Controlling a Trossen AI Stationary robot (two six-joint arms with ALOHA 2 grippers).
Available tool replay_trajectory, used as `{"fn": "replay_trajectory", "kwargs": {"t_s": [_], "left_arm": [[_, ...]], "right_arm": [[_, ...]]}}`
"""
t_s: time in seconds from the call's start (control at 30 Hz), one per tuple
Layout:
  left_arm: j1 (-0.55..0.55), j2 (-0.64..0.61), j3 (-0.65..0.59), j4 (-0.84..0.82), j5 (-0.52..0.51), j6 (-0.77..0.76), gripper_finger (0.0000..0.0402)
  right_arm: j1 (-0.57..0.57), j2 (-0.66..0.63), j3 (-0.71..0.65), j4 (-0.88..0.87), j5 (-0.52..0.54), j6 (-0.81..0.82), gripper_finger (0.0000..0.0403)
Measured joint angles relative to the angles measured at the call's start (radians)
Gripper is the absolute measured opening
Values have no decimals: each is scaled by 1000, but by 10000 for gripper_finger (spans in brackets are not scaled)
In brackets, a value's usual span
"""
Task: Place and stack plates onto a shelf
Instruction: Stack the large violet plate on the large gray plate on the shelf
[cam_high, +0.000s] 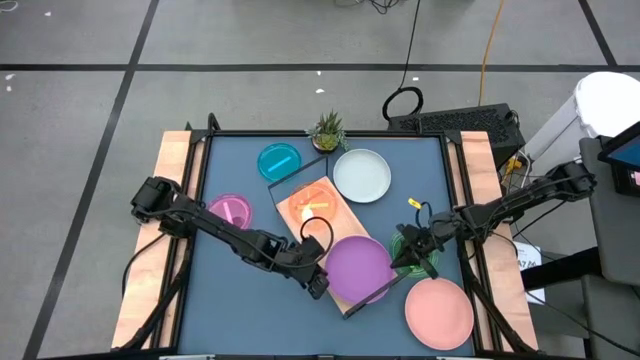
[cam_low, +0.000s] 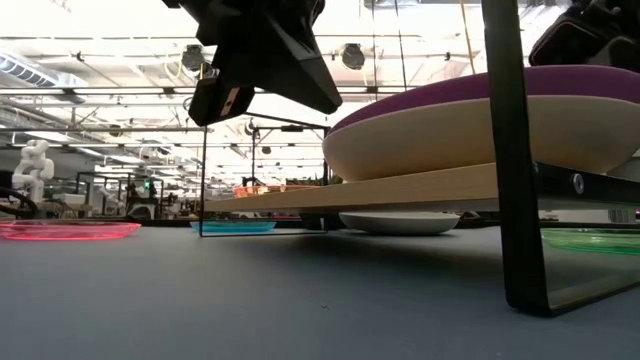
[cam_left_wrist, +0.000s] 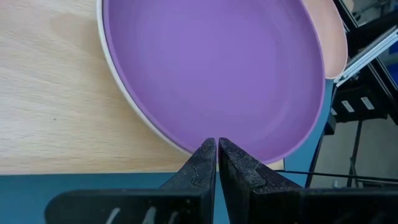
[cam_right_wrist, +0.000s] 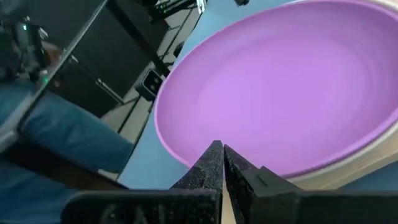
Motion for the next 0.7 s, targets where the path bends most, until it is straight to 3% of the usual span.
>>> {"fn": "replay_trajectory", "kwargs": {"t_s": [0.3,0.7], "left_arm": [[1,0,0,-1,0,-2,23],[1,0,0,-25,24,6,23]], "right_arm": [[4,62,0,11,27,-68,0],[4,49,0,30,22,-33,0]]}}
